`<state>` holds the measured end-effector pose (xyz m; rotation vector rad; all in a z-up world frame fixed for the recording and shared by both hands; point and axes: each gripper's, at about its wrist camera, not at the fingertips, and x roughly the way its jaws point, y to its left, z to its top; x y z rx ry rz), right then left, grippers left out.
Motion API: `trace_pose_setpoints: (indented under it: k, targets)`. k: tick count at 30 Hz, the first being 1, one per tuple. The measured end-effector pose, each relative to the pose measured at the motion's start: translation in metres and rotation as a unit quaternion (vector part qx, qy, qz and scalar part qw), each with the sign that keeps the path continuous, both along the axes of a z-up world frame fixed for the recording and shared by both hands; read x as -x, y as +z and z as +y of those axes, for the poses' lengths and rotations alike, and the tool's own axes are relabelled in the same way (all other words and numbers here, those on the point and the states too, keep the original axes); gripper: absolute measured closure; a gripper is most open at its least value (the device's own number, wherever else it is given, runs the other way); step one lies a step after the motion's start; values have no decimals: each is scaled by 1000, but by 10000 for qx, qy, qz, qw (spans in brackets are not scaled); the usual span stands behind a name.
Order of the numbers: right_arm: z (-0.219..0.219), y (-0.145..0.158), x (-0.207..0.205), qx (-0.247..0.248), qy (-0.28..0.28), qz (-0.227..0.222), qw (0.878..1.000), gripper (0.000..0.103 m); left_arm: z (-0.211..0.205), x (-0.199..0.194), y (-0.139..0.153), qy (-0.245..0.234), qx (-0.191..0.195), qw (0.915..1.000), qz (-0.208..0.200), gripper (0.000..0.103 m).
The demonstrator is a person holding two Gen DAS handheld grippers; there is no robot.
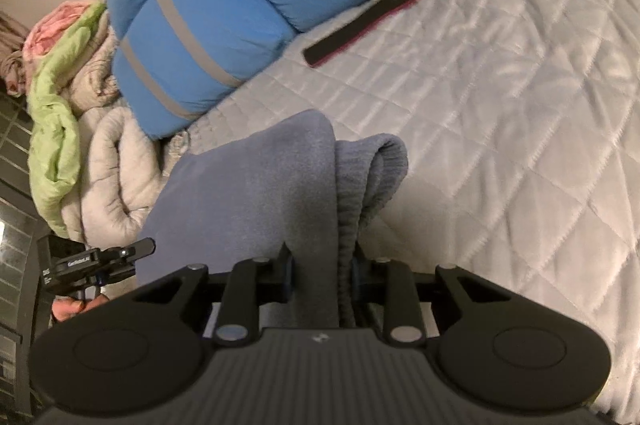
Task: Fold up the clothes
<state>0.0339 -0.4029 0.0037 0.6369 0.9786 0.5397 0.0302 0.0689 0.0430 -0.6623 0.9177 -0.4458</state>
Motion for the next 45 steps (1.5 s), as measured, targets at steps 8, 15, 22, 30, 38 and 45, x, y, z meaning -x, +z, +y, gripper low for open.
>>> trace_pose_setpoints:
  k: [8, 15, 22, 30, 38, 45]
  targets:
    - [22, 3, -23, 31, 194, -73, 9998, 76, 20, -11, -3, 343, -48, 9993, 108, 84]
    - [35, 0, -56, -10, 266, -151, 9995, 76, 35, -41, -5, 584, -160, 9982, 47, 84]
    - [45, -2, -102, 58, 166, -90, 9998, 76, 44, -81, -12, 700, -206, 9973, 94, 84]
    - [52, -11, -153, -13, 46, -6, 10000, 76, 47, -124, -12, 812, -323, 9962, 63, 84]
    - [53, -13, -188, -71, -46, -11, 10000, 76, 50, -161, -18, 898, -299, 9955, 85, 84]
    - [48, -36, -205, 230, -521, 181, 9982, 24, 53, -173, -47, 1375, -780, 9859, 551, 56]
